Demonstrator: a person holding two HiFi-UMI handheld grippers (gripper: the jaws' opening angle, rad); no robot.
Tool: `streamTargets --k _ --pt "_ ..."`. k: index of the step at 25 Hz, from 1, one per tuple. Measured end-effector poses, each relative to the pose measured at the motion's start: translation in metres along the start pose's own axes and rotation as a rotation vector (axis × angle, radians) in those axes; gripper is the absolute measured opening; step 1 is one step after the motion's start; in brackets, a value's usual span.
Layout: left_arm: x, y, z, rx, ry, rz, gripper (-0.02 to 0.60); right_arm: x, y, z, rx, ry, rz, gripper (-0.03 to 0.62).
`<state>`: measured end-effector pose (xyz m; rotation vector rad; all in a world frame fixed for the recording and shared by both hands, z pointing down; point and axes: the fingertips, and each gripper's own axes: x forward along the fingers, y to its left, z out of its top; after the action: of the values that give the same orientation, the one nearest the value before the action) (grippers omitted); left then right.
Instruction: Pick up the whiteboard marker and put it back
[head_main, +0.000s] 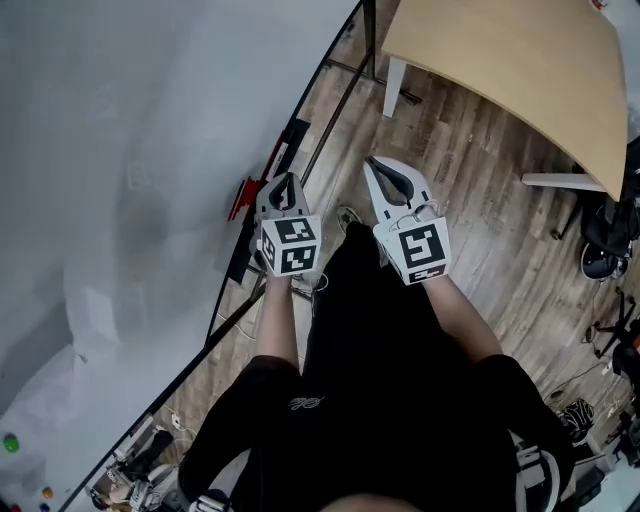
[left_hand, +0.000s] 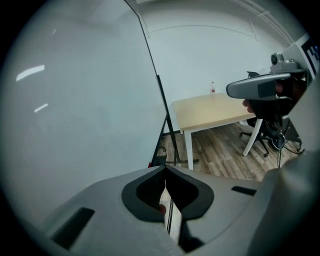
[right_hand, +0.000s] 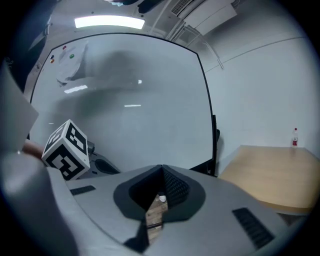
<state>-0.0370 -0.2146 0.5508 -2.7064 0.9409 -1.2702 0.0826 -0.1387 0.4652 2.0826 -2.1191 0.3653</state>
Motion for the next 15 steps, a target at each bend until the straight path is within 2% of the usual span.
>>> streamTargets --k 4,8,11,15 --pt "0.025 0.015 -0.010 0.026 0.071 -0.030 0.006 0.030 0.002 -0.013 -0.008 0.043 0.023 0.000" --pt "0.045 0.024 -0.020 0.099 0.142 0.031 0.006 0.046 -0.004 -0.020 0.032 0.061 0.035 0.000" --pt "0.052 0.028 -0.034 0.140 0.214 0.062 0.006 0.051 -0.001 -0.030 0.060 0.072 0.087 0.002" --pt "0.057 0.028 -0.039 0.168 0.263 0.081 0.006 0.056 -0.001 -0.044 0.068 0.078 0.147 0.002"
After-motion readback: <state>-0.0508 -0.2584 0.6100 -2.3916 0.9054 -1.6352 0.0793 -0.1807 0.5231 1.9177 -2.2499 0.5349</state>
